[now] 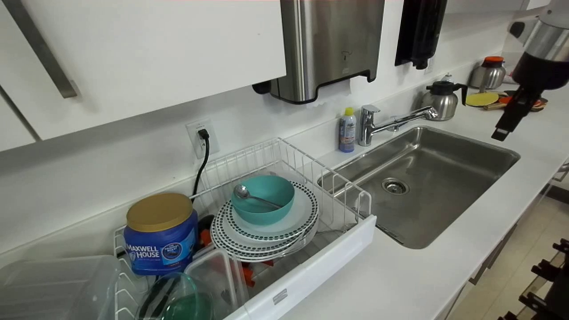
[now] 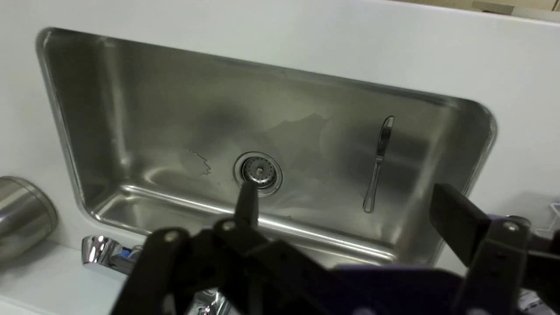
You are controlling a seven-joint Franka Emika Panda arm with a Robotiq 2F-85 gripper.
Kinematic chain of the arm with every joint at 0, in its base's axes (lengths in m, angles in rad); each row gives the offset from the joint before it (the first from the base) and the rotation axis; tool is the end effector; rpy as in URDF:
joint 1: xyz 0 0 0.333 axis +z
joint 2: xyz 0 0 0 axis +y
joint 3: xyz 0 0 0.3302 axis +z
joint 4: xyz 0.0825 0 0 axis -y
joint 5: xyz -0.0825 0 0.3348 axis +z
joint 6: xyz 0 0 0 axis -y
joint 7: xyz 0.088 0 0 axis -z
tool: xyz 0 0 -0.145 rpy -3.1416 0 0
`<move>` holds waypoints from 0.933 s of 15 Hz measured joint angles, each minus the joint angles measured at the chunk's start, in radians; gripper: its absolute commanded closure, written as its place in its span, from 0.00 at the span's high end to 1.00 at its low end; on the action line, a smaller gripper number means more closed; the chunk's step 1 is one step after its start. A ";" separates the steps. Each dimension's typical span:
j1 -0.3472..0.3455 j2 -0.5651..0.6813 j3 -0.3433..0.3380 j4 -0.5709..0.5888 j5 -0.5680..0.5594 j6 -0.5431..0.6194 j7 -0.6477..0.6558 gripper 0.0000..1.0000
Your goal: Open the tap
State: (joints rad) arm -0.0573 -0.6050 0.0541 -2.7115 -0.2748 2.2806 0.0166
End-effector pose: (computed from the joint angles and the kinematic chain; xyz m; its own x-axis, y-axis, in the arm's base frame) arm 0.3227 -0.0156 0.4259 0.9767 0.1531 0.1504 0.1103 -0.9592 0.2603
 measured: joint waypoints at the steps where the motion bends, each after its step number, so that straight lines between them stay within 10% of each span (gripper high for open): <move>1: 0.000 0.025 -0.007 0.018 -0.019 0.008 -0.021 1.00; 14: -0.054 0.444 -0.089 0.296 -0.532 0.222 -0.217 1.00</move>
State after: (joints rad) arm -0.1114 -0.1608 -0.0353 -2.4155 -0.8065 2.5030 -0.2005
